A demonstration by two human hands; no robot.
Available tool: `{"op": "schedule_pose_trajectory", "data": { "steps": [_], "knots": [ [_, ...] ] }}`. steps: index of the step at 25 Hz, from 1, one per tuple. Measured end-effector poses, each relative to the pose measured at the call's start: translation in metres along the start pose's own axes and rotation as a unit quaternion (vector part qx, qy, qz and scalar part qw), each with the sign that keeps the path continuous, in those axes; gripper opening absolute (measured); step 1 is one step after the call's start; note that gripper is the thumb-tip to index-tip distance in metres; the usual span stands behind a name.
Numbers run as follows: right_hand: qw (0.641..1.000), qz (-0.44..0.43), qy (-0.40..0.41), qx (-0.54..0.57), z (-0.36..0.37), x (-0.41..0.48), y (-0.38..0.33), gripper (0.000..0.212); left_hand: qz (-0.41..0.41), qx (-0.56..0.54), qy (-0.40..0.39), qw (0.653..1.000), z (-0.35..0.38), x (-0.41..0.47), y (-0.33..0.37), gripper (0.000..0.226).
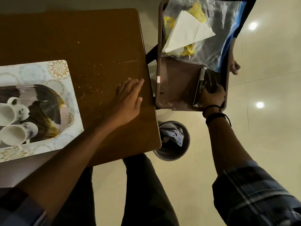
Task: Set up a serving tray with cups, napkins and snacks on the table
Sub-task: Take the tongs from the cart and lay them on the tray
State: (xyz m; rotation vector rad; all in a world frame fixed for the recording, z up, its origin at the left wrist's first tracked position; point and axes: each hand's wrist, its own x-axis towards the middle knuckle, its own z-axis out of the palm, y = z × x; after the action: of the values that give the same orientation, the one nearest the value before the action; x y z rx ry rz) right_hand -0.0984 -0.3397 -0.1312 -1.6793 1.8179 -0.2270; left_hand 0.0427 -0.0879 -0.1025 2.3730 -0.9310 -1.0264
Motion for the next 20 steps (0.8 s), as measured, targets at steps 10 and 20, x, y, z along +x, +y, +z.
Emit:
{"op": "schedule_pose_trajectory", "data": {
  "steps": [10, 20],
  "knots": [
    [0.971, -0.209, -0.117, -0.004, -0.008, -0.101, -0.036, 0.025, -0.001, -0.086, 0.033, 0.996, -0.03, -0.029, -0.029, 0.074],
    [0.821, -0.44, -0.333, -0.143, 0.112, -0.285, -0.128, 0.038, -0.146, -0.035, 0.229, 0.962, -0.093, -0.119, -0.183, 0.073]
  ]
}}
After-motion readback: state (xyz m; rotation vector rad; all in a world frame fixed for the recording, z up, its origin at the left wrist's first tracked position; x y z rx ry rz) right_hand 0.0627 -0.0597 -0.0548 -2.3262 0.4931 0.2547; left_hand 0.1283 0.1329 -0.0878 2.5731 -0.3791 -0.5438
